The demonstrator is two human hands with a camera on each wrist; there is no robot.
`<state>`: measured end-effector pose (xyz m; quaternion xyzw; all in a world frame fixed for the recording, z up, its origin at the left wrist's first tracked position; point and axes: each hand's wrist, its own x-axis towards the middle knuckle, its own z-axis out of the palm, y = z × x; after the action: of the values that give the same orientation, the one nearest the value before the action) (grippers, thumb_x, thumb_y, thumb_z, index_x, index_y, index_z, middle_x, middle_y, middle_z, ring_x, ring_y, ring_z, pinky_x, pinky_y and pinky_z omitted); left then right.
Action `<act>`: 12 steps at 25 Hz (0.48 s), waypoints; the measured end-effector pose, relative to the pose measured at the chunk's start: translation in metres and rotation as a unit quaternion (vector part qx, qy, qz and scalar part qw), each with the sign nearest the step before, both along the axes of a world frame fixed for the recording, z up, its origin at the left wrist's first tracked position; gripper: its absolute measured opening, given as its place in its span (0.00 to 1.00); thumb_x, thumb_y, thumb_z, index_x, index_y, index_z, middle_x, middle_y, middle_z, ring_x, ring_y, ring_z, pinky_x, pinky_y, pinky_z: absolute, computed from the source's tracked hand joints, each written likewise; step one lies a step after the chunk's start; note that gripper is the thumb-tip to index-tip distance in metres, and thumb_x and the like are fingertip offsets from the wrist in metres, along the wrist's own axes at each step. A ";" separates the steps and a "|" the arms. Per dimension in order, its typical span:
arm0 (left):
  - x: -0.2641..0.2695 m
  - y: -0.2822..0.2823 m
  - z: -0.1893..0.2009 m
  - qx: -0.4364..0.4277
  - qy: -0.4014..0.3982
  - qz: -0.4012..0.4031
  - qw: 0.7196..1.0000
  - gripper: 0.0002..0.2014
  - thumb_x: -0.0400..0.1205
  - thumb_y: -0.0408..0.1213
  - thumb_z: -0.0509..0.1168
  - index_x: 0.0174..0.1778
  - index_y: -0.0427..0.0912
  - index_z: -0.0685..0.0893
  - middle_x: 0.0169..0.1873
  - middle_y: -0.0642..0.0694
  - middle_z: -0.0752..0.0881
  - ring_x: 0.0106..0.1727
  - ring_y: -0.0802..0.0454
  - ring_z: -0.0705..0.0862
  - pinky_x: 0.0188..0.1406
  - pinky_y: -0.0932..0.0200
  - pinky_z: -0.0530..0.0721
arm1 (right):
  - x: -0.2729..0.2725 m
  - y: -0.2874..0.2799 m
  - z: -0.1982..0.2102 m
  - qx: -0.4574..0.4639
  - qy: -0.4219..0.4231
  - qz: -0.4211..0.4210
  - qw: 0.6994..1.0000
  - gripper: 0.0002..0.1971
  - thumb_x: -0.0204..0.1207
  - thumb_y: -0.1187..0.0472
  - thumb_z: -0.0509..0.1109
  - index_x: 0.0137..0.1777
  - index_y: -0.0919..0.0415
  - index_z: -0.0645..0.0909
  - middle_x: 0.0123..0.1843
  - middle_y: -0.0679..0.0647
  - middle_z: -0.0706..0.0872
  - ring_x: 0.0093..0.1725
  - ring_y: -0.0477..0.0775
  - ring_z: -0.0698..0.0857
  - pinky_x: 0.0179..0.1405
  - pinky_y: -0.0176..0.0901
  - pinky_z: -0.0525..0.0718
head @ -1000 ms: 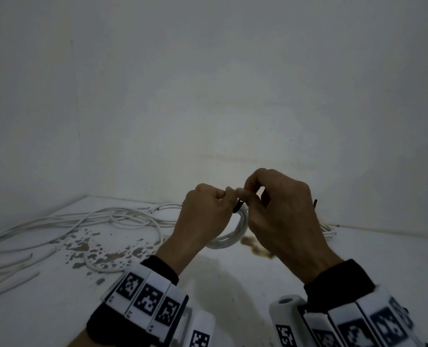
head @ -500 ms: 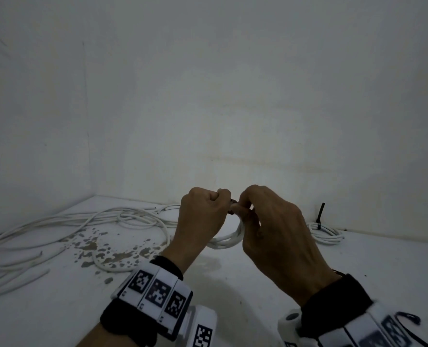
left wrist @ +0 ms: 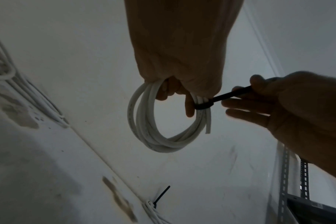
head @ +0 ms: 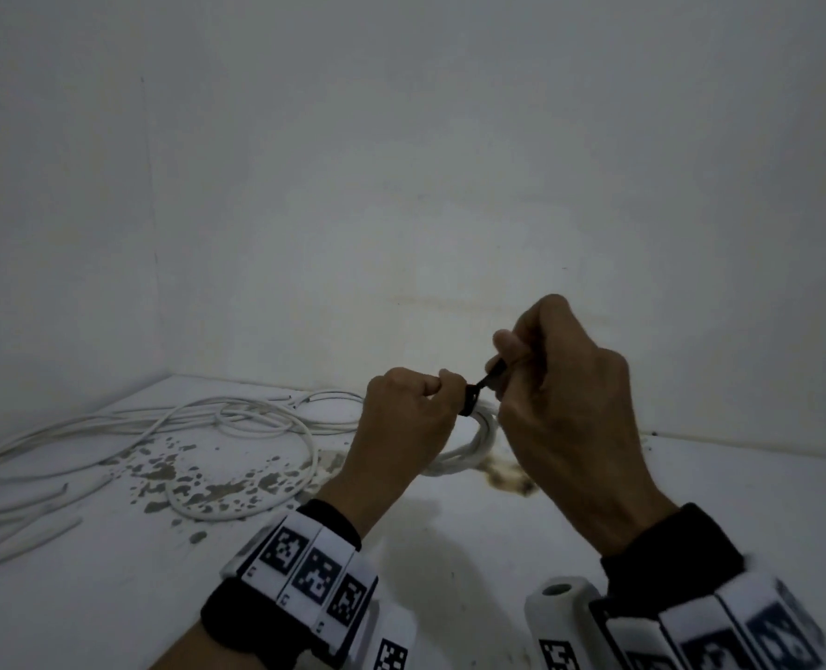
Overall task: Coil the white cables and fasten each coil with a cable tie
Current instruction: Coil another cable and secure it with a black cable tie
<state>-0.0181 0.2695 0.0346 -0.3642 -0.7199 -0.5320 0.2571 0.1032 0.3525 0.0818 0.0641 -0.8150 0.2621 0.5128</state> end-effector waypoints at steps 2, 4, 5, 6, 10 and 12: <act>-0.010 -0.007 0.003 0.043 -0.032 0.019 0.998 0.29 0.83 0.39 0.62 0.12 0.41 0.71 0.10 0.51 0.67 0.13 0.55 0.63 0.17 0.62 0.64 | 0.000 -0.018 -0.008 0.085 -0.022 0.019 0.996 0.17 0.79 0.74 0.67 0.44 0.53 0.66 0.32 0.41 0.79 0.28 0.40 0.83 0.22 0.34 0.81; -0.017 -0.017 0.008 0.104 -0.060 -0.015 0.993 0.28 0.81 0.36 0.64 0.10 0.45 0.71 0.10 0.55 0.66 0.14 0.55 0.63 0.17 0.63 0.63 | 0.000 -0.036 -0.015 0.177 -0.028 0.002 0.984 0.20 0.75 0.74 0.67 0.45 0.50 0.62 0.30 0.39 0.69 0.22 0.38 0.69 0.16 0.32 0.67; -0.019 -0.021 0.009 0.125 -0.060 -0.034 0.990 0.27 0.79 0.37 0.63 0.10 0.47 0.71 0.10 0.54 0.66 0.15 0.53 0.64 0.18 0.65 0.63 | -0.001 -0.041 -0.016 0.205 -0.025 -0.006 0.978 0.19 0.73 0.73 0.66 0.46 0.51 0.61 0.31 0.38 0.65 0.22 0.37 0.62 0.19 0.27 0.60; -0.018 -0.023 0.010 0.137 -0.057 -0.045 0.988 0.25 0.77 0.38 0.62 0.10 0.47 0.71 0.10 0.53 0.66 0.16 0.51 0.64 0.18 0.65 0.63 | -0.002 -0.043 -0.017 0.218 -0.018 -0.009 0.976 0.18 0.72 0.71 0.66 0.46 0.51 0.61 0.32 0.38 0.63 0.22 0.36 0.59 0.22 0.24 0.56; -0.011 -0.018 0.010 0.104 -0.033 -0.039 0.993 0.29 0.81 0.35 0.65 0.11 0.46 0.69 0.09 0.54 0.67 0.13 0.56 0.63 0.18 0.65 0.64 | 0.004 -0.031 -0.010 0.074 0.025 0.053 0.996 0.13 0.81 0.71 0.64 0.44 0.53 0.66 0.32 0.43 0.78 0.29 0.47 0.82 0.26 0.32 0.84; -0.003 -0.011 0.011 0.081 -0.014 -0.036 0.996 0.29 0.82 0.33 0.65 0.12 0.46 0.68 0.10 0.53 0.69 0.12 0.58 0.62 0.17 0.67 0.64 | 0.008 -0.015 0.005 -0.038 0.041 0.051 0.997 0.10 0.82 0.70 0.67 0.41 0.62 0.71 0.31 0.49 0.83 0.34 0.46 0.87 0.31 0.37 0.87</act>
<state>-0.0206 0.2585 0.0457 -0.3603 -0.6644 -0.6026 0.2563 0.1115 0.3380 0.0864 0.0965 -0.7782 0.3163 0.5339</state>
